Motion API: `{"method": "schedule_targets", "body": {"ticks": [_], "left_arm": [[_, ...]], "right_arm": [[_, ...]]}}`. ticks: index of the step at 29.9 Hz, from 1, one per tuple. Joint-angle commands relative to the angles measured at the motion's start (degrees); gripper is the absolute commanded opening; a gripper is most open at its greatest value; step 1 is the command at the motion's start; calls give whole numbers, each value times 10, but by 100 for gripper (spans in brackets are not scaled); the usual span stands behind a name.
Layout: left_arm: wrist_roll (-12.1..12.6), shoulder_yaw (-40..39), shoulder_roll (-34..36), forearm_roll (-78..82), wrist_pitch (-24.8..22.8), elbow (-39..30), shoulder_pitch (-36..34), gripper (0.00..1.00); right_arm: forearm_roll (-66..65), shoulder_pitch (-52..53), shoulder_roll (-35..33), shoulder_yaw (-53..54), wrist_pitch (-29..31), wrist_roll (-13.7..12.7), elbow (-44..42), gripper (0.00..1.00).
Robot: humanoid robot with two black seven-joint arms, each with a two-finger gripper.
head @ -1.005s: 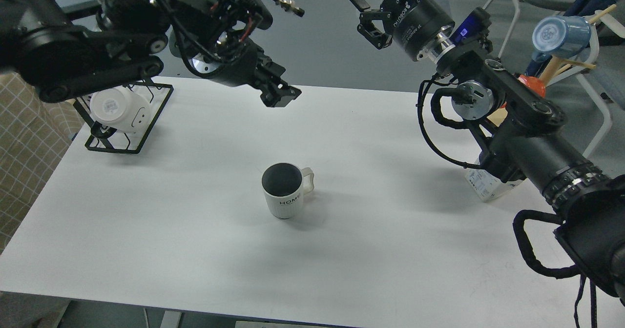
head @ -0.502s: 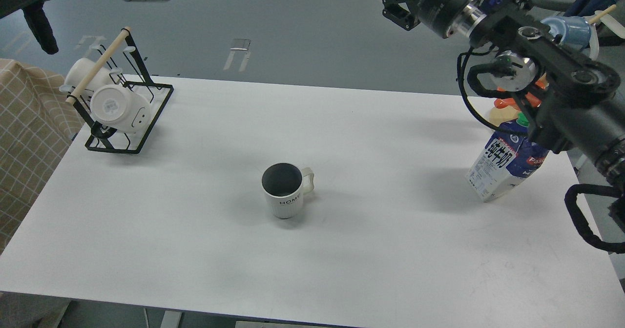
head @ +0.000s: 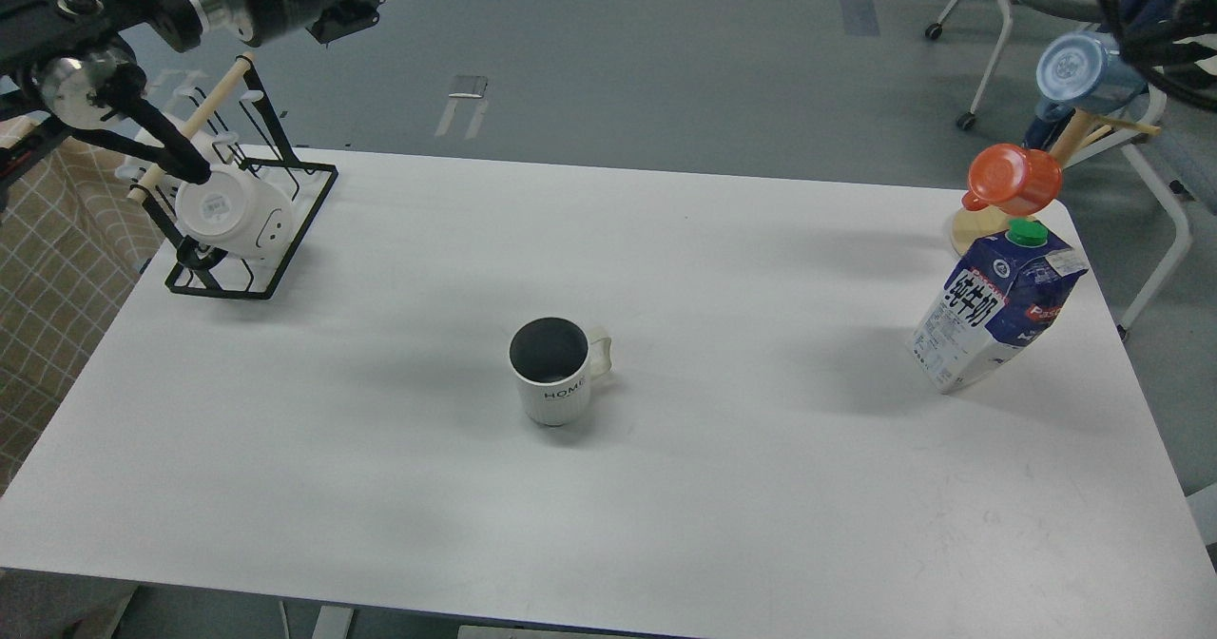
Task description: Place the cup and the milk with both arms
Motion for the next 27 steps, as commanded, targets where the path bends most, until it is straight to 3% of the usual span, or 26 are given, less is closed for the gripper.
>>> {"method": "schedule_targets", "body": {"ticks": [1,4,6,11,20,27], "left_arm": [[0,-101,-10,0,8,0,48,98],[-2,-145,-26,0,8,0,77,98],[-2,-153,-31,0,12,0,87,98],[0,-153,-41,0,6,-6,91,98],[1,-154,-56,1,5,-7,99,98],[-1,-155,-66,1,5,-7,105,98]], "right_arm": [[-79,-2,-136,-1,1,0,131,100],[-120,-9,-237,-1,0,3,226,100],[-158,-22,-339,-2,-5,4,297,100],[-224,-38,-448,-28,-57,7,378,100],[-443,-38,-471,-248,-339,16,389,100],[-514,-40,-475,-372,-462,18,383,100]]}}
